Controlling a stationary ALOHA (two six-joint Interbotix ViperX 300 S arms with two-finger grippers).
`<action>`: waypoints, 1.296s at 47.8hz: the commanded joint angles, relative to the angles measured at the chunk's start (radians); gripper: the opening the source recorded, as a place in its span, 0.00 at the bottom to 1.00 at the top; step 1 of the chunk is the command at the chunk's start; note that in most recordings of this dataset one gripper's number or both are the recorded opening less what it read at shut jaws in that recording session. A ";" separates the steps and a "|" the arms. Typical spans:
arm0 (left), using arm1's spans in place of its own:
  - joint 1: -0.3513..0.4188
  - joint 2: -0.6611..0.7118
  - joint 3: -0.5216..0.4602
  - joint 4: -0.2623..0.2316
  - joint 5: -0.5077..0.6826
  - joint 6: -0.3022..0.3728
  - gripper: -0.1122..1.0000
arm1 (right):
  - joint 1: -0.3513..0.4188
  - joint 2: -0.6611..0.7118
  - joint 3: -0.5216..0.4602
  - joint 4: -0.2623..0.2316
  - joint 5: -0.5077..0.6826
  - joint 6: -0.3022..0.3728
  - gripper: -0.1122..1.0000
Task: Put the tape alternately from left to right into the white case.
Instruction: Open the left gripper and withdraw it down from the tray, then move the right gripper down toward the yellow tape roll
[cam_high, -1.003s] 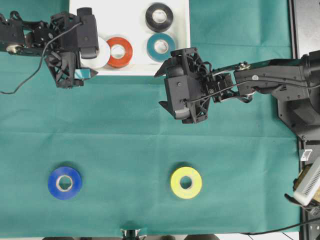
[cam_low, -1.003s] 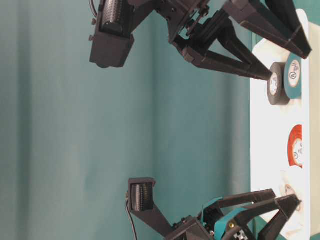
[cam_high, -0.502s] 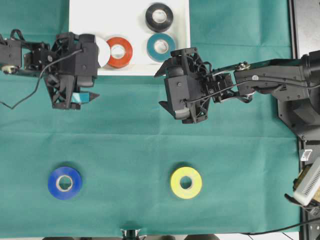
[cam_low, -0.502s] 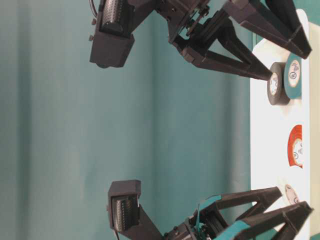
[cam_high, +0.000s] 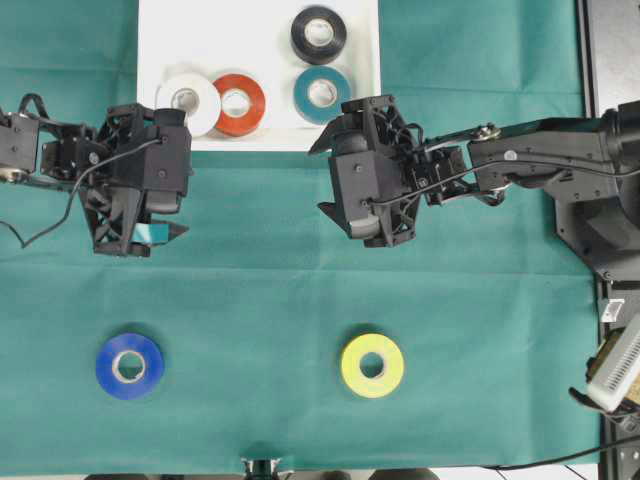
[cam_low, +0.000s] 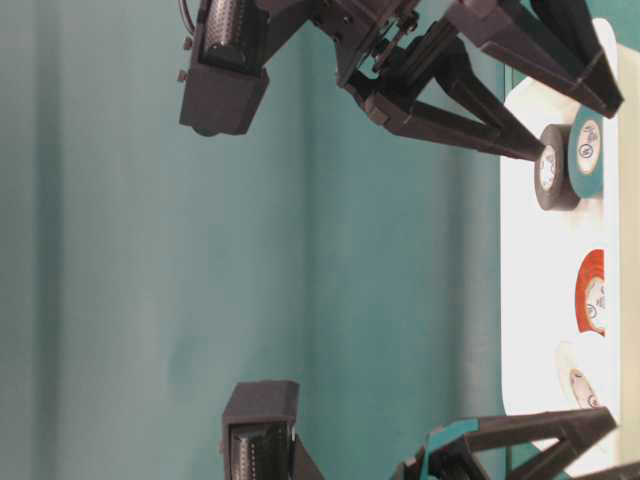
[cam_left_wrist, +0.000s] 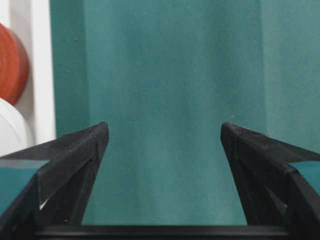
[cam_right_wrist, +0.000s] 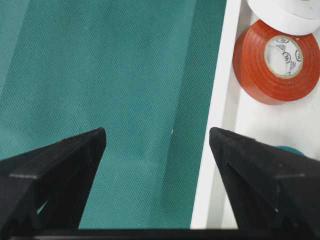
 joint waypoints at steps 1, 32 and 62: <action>-0.026 -0.025 -0.006 -0.002 -0.003 -0.011 0.99 | 0.002 -0.009 -0.008 0.002 -0.006 0.003 0.83; -0.069 -0.025 -0.011 -0.002 -0.003 -0.046 0.99 | 0.002 -0.009 -0.002 0.002 -0.006 0.003 0.83; -0.069 -0.025 -0.006 -0.002 -0.009 -0.044 0.99 | 0.087 -0.011 0.009 0.012 -0.029 0.005 0.83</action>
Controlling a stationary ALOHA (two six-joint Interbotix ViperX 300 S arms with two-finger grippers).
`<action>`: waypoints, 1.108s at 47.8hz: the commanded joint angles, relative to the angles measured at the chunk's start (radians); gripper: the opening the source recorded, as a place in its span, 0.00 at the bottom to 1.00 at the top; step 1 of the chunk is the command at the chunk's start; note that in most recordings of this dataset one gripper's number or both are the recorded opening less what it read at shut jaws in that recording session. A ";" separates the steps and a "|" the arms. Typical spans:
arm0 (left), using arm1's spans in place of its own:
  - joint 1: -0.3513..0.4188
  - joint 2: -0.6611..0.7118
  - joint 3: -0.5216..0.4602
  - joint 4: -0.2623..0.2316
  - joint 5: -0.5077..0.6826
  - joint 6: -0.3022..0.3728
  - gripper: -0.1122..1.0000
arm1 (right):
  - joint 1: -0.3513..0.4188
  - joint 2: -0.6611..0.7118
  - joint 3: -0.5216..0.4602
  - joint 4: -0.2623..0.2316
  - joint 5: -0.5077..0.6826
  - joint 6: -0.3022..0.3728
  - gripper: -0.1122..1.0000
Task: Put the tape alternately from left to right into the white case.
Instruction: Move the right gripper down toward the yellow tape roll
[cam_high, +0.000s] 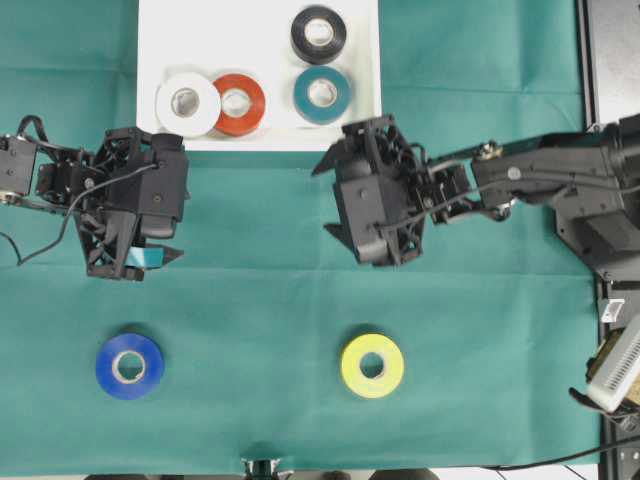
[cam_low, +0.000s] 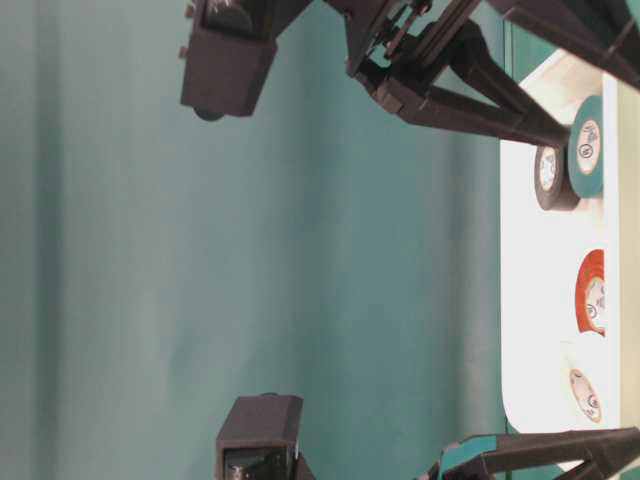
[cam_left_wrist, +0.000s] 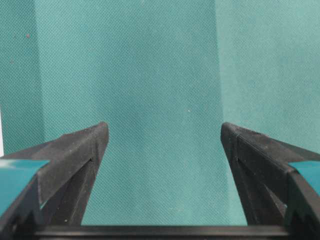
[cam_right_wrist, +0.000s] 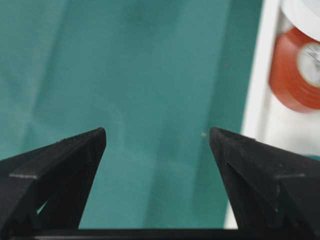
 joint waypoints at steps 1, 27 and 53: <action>-0.003 -0.023 -0.011 -0.002 -0.008 0.002 0.99 | 0.025 -0.012 -0.008 0.005 -0.020 0.002 0.83; -0.003 -0.023 -0.008 -0.002 -0.008 0.006 0.99 | 0.193 -0.012 0.017 0.005 -0.043 0.002 0.83; -0.003 -0.015 -0.009 0.000 -0.009 0.005 0.99 | 0.365 -0.011 0.037 0.006 -0.051 0.075 0.83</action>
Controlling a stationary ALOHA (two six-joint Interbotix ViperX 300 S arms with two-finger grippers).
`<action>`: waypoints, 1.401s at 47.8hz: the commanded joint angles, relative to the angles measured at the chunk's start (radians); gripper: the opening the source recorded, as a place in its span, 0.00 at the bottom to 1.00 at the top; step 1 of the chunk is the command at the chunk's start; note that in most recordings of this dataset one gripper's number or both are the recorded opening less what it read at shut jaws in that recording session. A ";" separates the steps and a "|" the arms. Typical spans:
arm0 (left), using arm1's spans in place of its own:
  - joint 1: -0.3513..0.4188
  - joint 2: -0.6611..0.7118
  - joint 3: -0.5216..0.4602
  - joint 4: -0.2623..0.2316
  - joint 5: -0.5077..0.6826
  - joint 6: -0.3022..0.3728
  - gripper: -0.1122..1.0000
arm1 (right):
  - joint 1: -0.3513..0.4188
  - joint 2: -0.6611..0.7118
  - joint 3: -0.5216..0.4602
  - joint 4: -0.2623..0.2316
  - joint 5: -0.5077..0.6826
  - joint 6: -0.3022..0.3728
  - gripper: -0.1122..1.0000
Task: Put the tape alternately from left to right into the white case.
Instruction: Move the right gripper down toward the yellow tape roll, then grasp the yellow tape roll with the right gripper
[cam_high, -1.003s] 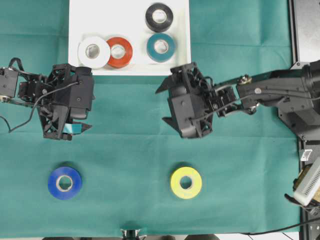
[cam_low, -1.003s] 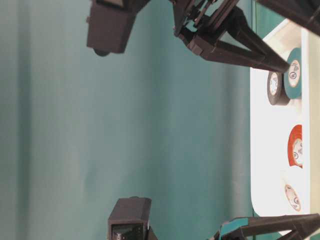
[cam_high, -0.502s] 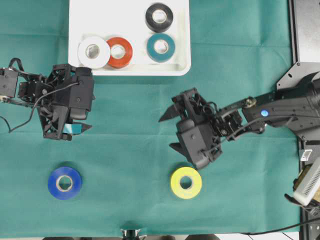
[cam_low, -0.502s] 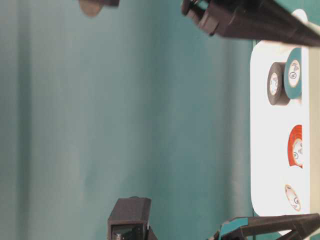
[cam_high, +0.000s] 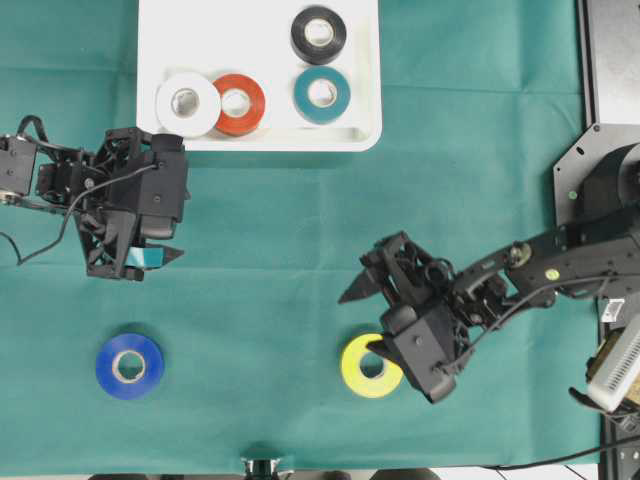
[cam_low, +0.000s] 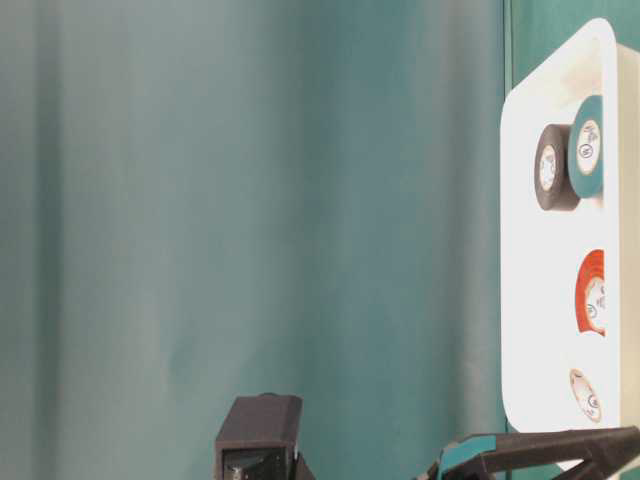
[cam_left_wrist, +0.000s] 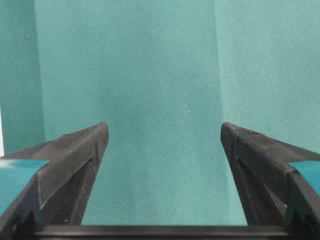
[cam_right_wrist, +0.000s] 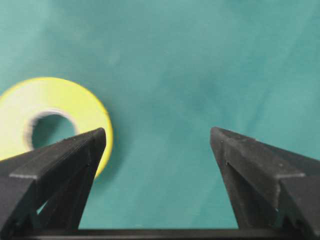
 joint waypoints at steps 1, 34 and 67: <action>-0.003 -0.015 -0.011 -0.002 -0.006 0.000 0.99 | 0.021 -0.009 -0.005 0.002 -0.008 0.014 0.83; -0.003 -0.012 -0.009 -0.002 -0.008 -0.002 0.99 | 0.041 0.137 -0.048 0.002 -0.008 0.112 0.83; -0.003 -0.014 0.000 -0.002 -0.008 -0.002 0.99 | 0.041 0.207 -0.091 0.002 -0.008 0.117 0.53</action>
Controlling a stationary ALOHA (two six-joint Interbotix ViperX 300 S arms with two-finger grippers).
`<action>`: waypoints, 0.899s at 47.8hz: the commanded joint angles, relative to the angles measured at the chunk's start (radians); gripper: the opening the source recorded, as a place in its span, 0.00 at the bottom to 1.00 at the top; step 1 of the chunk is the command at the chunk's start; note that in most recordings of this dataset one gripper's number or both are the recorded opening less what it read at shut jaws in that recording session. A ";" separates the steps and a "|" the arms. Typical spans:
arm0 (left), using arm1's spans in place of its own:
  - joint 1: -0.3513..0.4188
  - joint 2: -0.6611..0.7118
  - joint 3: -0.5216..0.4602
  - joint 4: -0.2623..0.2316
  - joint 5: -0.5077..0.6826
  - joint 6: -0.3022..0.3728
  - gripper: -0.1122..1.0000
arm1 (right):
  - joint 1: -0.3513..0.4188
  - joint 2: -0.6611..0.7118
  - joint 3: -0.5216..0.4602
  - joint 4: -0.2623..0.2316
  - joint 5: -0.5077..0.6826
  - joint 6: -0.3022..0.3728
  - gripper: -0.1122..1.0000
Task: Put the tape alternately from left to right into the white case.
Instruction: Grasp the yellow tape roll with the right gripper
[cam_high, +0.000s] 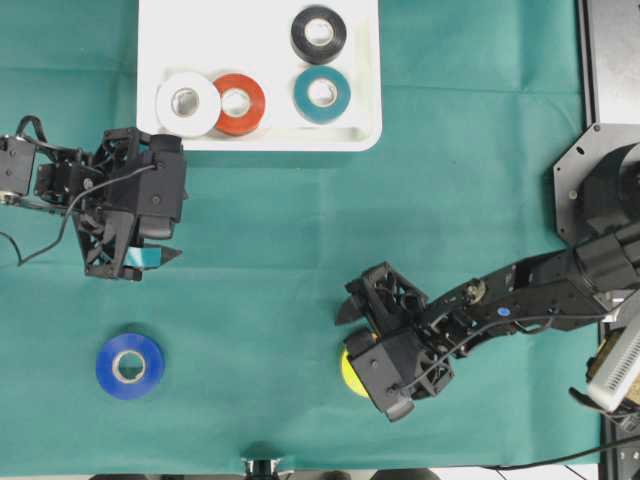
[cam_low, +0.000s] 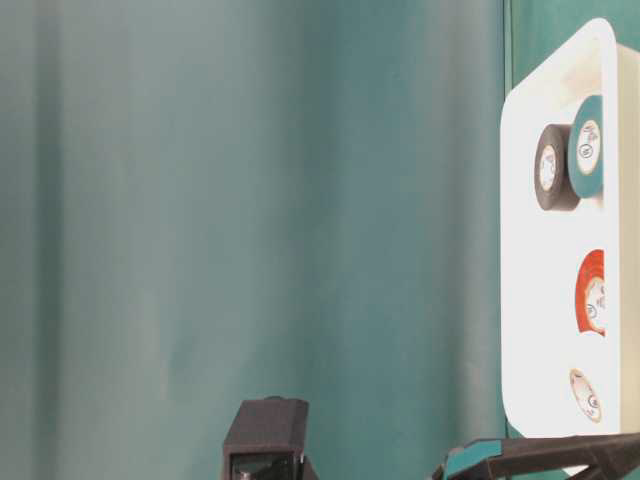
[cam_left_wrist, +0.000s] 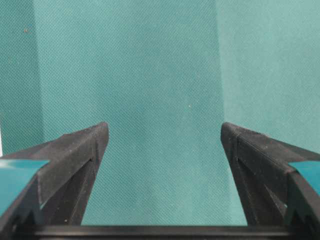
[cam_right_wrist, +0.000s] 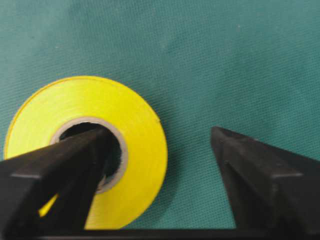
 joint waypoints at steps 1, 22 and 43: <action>-0.002 -0.014 -0.008 -0.002 -0.006 -0.002 0.99 | 0.002 -0.014 -0.017 0.002 -0.005 0.000 0.48; -0.002 -0.012 -0.006 -0.002 -0.005 -0.002 0.99 | 0.002 -0.038 -0.020 0.002 -0.005 0.000 0.13; -0.002 -0.014 -0.006 -0.002 -0.006 -0.002 0.99 | 0.002 -0.160 -0.037 -0.003 0.041 -0.002 0.12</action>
